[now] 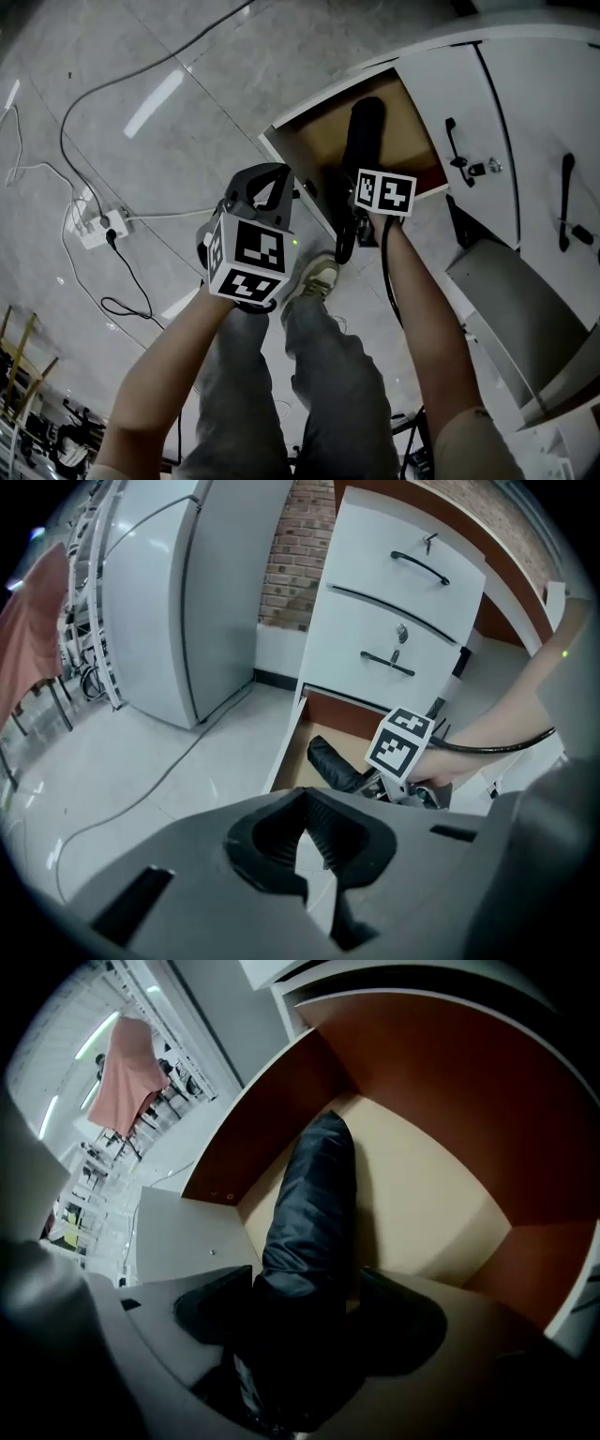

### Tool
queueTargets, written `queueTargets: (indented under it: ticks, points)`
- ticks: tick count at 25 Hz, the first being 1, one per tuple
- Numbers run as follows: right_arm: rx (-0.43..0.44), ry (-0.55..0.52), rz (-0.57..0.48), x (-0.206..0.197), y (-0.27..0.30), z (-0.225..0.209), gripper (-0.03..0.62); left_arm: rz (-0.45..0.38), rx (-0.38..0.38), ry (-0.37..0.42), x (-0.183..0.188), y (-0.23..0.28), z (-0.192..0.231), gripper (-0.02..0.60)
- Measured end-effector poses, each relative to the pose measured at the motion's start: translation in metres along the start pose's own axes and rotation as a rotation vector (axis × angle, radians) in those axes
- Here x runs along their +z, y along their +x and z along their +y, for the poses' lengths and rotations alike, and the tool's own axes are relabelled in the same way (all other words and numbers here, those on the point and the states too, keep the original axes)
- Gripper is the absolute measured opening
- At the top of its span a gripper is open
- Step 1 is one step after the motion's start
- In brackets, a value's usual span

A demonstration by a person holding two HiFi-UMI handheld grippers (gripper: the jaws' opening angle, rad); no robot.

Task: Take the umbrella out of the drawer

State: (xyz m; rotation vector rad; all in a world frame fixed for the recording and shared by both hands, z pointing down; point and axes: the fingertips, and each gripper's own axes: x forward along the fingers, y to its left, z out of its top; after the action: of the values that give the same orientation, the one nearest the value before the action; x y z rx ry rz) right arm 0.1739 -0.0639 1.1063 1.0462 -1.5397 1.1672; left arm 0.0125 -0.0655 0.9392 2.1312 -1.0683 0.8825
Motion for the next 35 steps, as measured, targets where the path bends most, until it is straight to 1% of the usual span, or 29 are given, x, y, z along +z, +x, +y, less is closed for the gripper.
queueTargets:
  ticks: [3,6,11,15,18,20,24,30,35]
  points:
    - [0.008,-0.024,0.058,-0.005,0.011,0.006,0.327,-0.003,0.002,0.018,0.0,0.002,0.001,0.008]
    - [0.003,-0.045,0.082,-0.008,0.017,0.008,0.327,-0.006,0.002,0.011,0.0,0.001,0.0,0.008]
    - [0.016,-0.071,0.09,-0.013,0.011,0.018,0.282,0.007,-0.009,0.02,-0.003,-0.006,0.001,0.008]
    - [0.052,-0.042,0.06,-0.018,-0.018,0.033,0.275,0.021,-0.004,0.038,0.002,-0.023,0.004,0.008]
    - [0.079,-0.025,0.04,-0.013,-0.054,0.048,0.275,0.018,0.013,0.022,0.014,-0.046,0.009,0.008]
    - [0.093,-0.037,0.017,-0.005,-0.082,0.061,0.275,0.011,0.027,0.002,0.025,-0.066,0.013,0.008]
    - [0.129,-0.116,-0.03,0.02,-0.148,0.095,0.273,-0.009,0.046,-0.018,0.056,-0.112,0.012,0.008]
    - [0.171,-0.222,-0.114,0.063,-0.254,0.15,0.273,-0.034,0.067,-0.011,0.106,-0.192,0.007,0.008]
    - [0.195,-0.291,-0.187,0.092,-0.354,0.191,0.273,-0.082,0.097,-0.038,0.157,-0.262,0.01,0.008]
